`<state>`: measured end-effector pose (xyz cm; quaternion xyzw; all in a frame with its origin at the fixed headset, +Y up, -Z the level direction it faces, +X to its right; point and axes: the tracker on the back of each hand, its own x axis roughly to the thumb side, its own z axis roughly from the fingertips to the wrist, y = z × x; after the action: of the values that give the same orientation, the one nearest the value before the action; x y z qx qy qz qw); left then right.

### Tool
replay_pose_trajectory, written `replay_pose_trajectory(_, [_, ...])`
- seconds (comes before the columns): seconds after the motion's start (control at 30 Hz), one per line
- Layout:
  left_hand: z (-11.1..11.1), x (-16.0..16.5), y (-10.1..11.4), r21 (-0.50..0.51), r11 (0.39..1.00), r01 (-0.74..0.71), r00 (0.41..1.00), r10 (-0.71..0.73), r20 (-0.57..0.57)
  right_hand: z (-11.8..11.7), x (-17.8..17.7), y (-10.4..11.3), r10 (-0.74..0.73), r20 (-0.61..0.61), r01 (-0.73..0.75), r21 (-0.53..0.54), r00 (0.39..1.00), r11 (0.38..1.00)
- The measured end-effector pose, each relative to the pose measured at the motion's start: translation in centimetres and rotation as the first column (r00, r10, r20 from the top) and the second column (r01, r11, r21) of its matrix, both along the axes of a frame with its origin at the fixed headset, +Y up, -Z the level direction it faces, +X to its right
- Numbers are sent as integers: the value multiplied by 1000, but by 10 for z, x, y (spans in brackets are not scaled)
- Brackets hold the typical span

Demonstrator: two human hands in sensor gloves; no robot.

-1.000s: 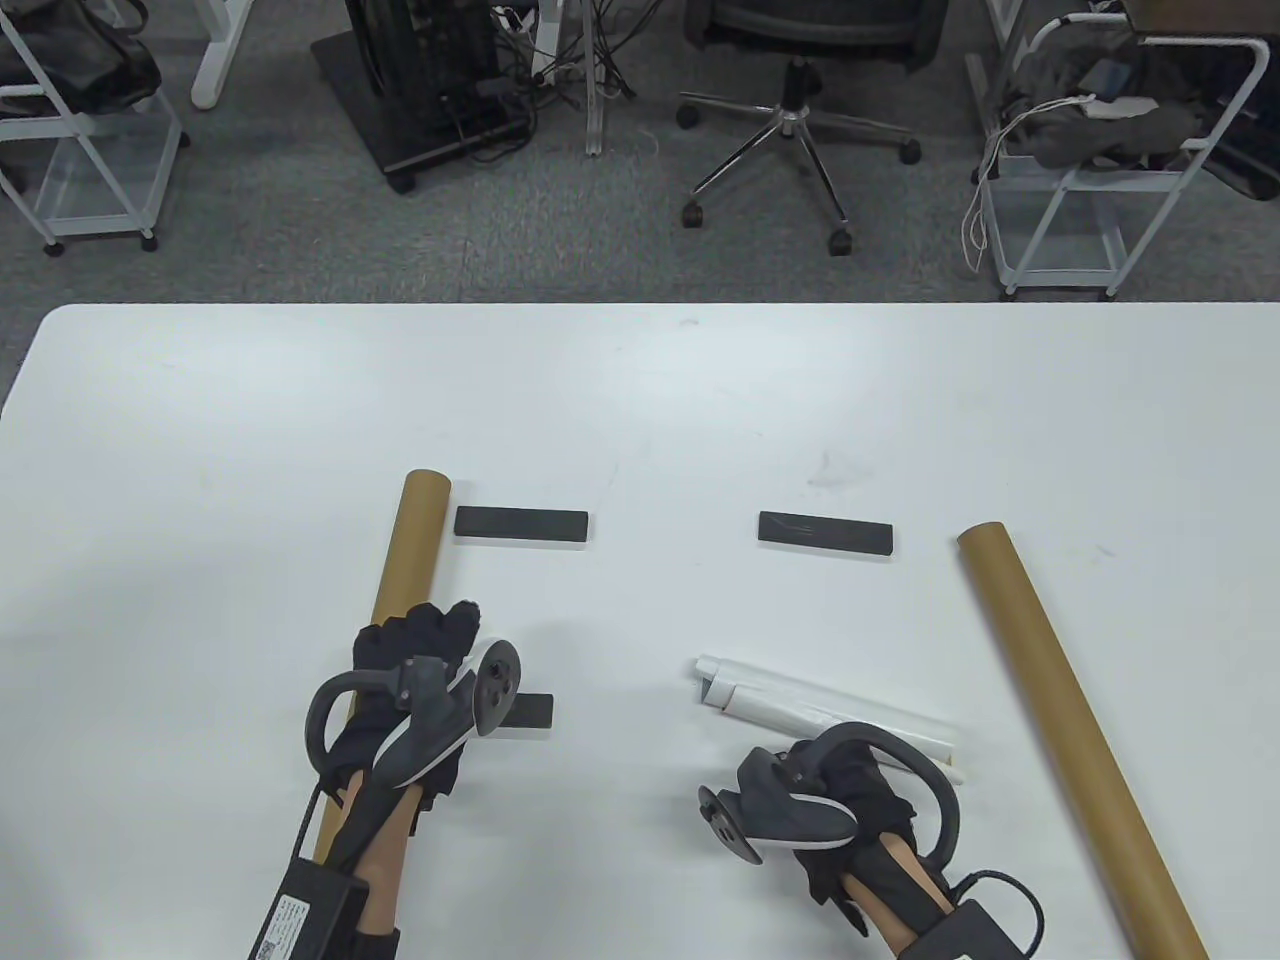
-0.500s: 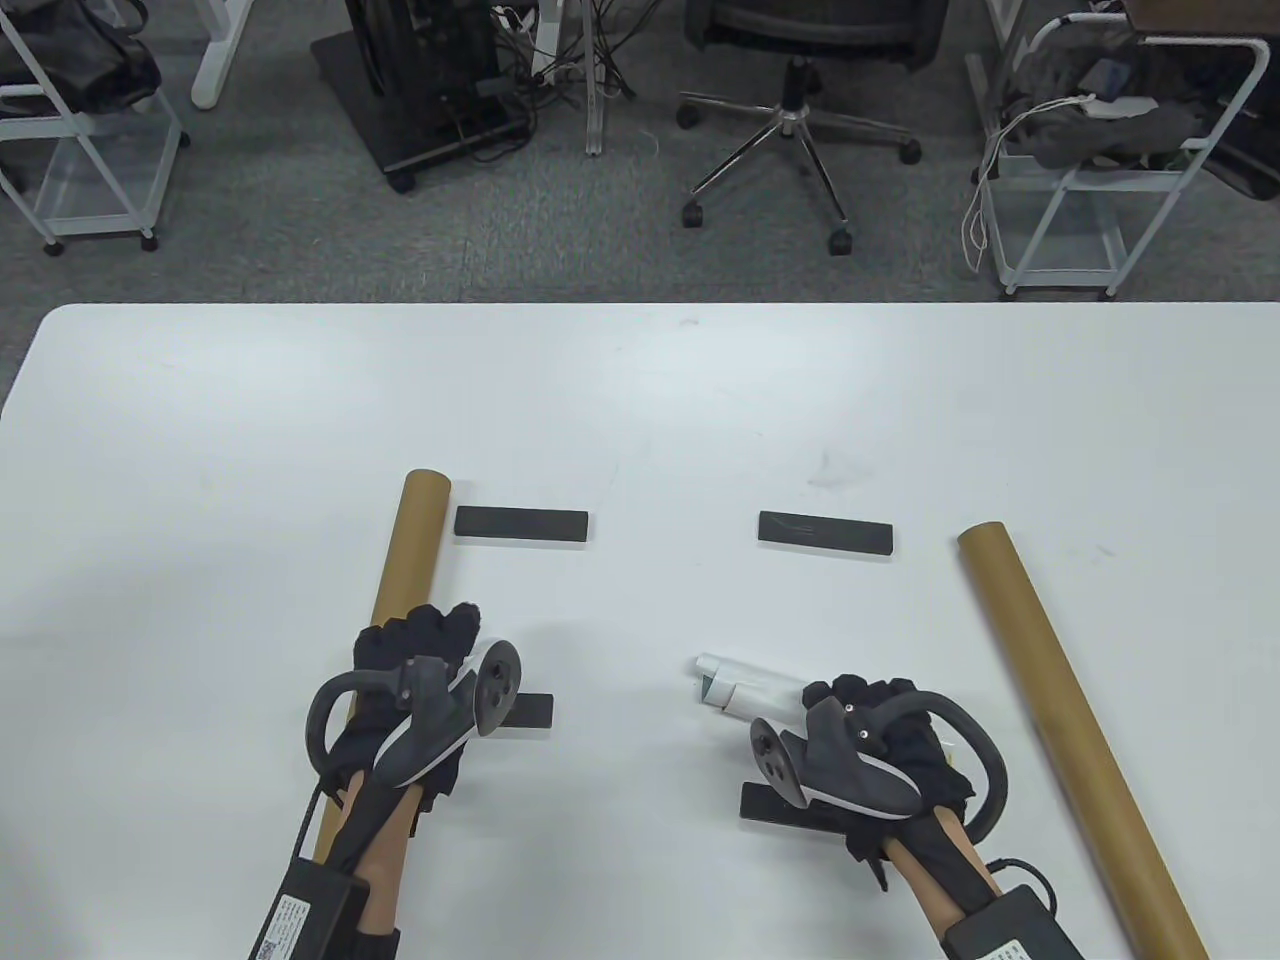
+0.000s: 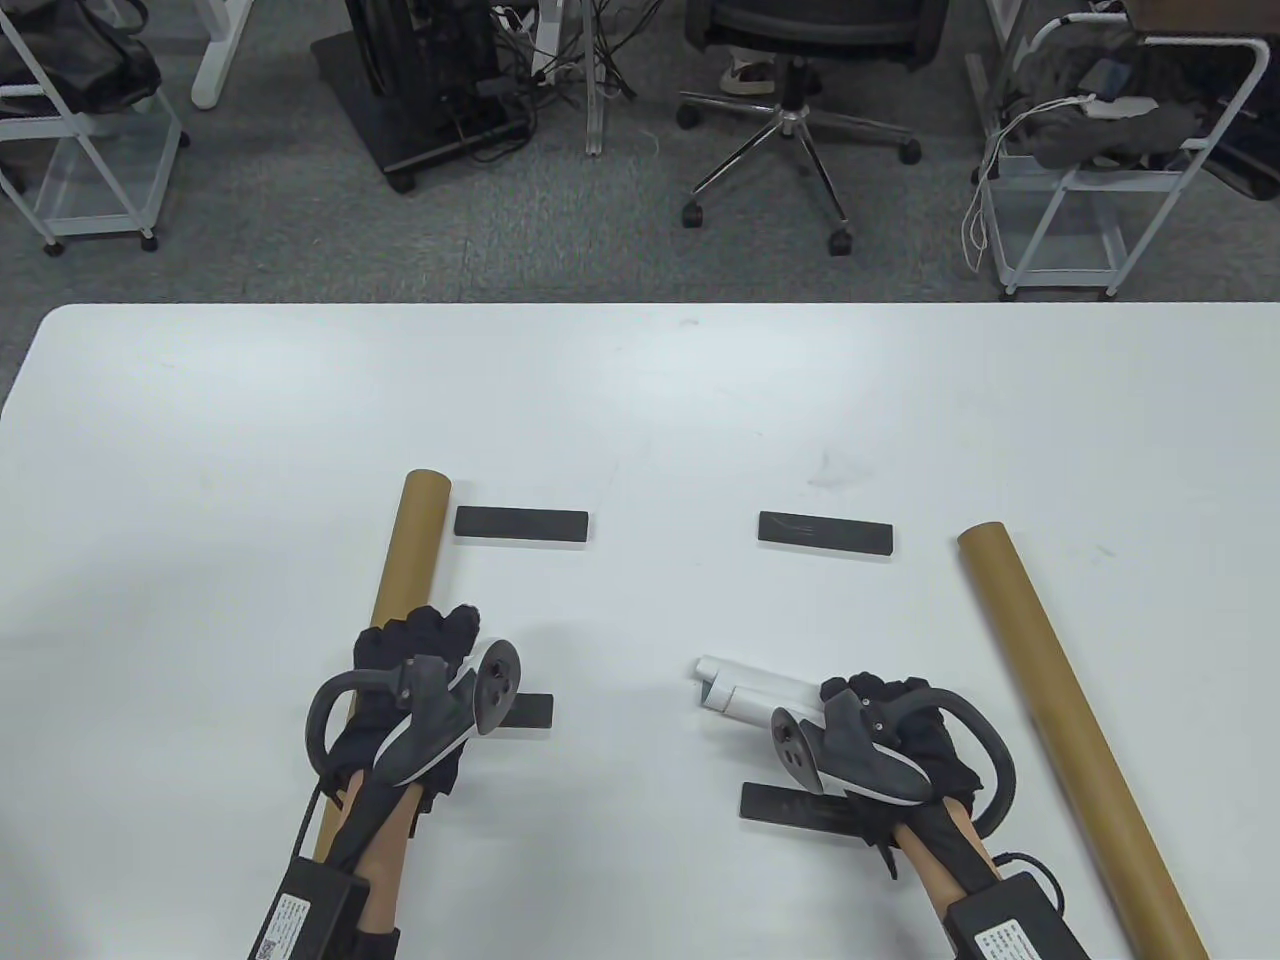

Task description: Roll up posters and store in mailing tubes

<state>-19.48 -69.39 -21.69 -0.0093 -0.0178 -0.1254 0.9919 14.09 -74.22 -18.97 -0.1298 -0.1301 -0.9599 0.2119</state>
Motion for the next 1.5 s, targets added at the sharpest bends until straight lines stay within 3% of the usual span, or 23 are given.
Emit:
replay_pose_trajectory(0.27, [0, 0, 0, -3, 1000, -1, 1000, 1, 1, -1, 3, 1, -13, -2, 13, 53, 1000, 999])
replay_pose_trajectory(0.53, [3, 10, 4, -2, 998, -59, 997, 59, 40, 2, 11, 34, -132, -7, 131, 188, 991, 973])
replay_pose_trajectory(0.77, [17, 44, 17, -13, 984, -180, 961, 179, 211, 9, -16, 62, -151, -112, 176, 261, 982, 949])
replay_pose_trajectory(0.97, [33, 73, 27, 44, 971, -234, 913, 204, 352, 15, -62, 70, -133, -226, 194, 271, 965, 943])
replay_pose_trajectory(1.13, [39, 90, 23, 5, 976, -219, 886, 196, 421, 17, -90, 75, -183, -281, 252, 235, 942, 939])
replay_pose_trajectory(1.3, [37, 94, 21, 70, 983, -167, 902, 124, 413, 14, -94, 80, -249, -307, 325, 227, 918, 918])
replay_pose_trajectory(1.5, [36, 92, 25, 134, 967, -218, 899, 146, 414, 8, -79, 72, -332, -301, 403, 218, 894, 889])
